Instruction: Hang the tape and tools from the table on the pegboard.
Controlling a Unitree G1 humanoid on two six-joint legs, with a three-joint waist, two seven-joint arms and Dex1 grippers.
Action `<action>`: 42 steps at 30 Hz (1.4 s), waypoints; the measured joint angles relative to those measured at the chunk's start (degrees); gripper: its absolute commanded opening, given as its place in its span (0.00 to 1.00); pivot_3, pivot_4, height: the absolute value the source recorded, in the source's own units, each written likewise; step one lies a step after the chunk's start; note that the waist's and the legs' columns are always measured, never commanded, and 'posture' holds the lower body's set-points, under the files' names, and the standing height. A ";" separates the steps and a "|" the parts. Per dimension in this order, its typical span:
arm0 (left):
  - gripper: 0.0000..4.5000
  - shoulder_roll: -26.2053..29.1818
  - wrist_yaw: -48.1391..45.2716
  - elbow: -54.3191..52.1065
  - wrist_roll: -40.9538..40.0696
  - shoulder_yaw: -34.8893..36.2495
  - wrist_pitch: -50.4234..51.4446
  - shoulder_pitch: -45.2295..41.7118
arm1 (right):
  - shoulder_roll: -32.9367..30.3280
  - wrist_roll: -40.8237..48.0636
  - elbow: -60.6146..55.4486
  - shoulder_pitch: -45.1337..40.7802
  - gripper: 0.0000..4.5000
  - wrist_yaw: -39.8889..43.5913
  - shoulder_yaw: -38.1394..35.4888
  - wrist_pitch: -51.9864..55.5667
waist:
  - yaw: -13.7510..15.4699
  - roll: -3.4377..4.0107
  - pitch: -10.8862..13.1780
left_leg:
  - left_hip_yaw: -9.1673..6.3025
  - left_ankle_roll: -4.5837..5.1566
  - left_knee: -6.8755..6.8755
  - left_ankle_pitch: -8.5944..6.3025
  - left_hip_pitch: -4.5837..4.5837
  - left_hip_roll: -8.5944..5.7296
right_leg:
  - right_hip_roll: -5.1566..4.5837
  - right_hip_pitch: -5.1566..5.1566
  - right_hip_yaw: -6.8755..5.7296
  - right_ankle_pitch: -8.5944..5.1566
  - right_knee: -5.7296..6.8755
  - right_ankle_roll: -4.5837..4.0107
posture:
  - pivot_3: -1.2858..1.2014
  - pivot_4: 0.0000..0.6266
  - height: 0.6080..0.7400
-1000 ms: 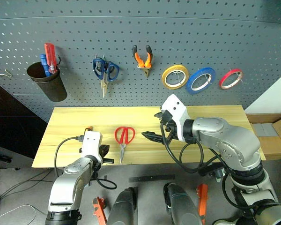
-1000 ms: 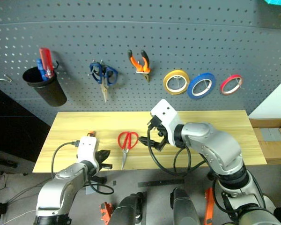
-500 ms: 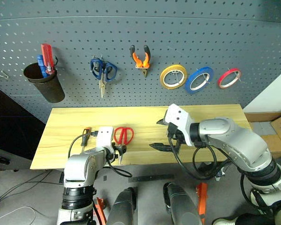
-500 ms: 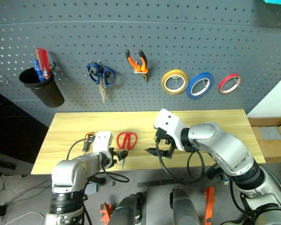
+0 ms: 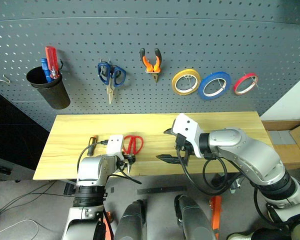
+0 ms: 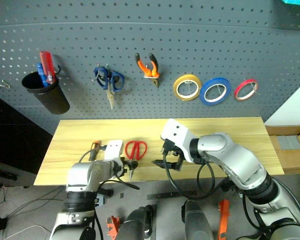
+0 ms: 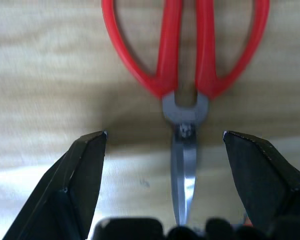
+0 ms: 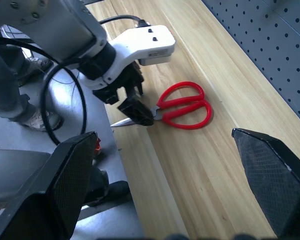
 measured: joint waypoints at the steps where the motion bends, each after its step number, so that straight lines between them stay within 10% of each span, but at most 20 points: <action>1: 0.88 0.00 -0.04 0.56 0.14 -0.44 -0.73 -0.27 | 0.02 0.02 0.01 0.00 1.00 -0.03 -0.01 0.08 | 0.00 0.00 0.00 | 0.00 0.00 0.00 0.00 0.00 0.00 | 0.00 0.00 0.00 0.01 0.00 -0.01 | 0.44 0.41 1.00; 8: 0.80 -0.02 -1.07 3.52 1.08 -2.50 -3.78 -1.57 | 1.24 0.27 0.24 -0.01 1.00 -0.29 -0.35 1.23 | -0.02 0.04 -0.02 | 0.00 0.00 0.02 0.00 0.01 -0.01 | -0.01 0.01 0.00 0.02 0.01 0.00 | 0.44 0.41 1.00; 19: 0.01 1.22 -3.61 4.98 1.26 -2.61 -5.36 -1.45 | 3.18 1.78 1.44 -0.09 1.00 -1.18 -2.55 3.52 | -0.05 0.04 -0.02 | 0.00 0.00 0.02 0.00 0.02 -0.01 | -0.02 0.02 0.00 0.03 0.00 0.01 | 0.44 0.40 1.00; 32: 0.01 3.48 -7.53 -0.88 0.68 0.34 -23.47 12.15 | 2.51 0.17 0.84 0.07 1.00 -2.45 -3.56 0.42 | -0.22 0.06 -0.03 | 0.05 0.00 -0.03 0.00 0.04 0.04 | -0.07 -0.01 0.04 0.18 -0.06 -0.25 | 0.44 0.40 1.00; 42: 0.01 6.46 -10.89 -18.50 2.65 2.02 -48.26 24.11 | 0.48 -9.11 -1.58 0.70 1.00 -1.07 -3.24 -21.40 | 0.00 0.04 -0.02 | 0.07 0.05 -0.06 -0.05 -0.14 0.00 | -0.36 -0.15 0.00 0.18 -0.18 -0.27 | 0.45 0.39 1.00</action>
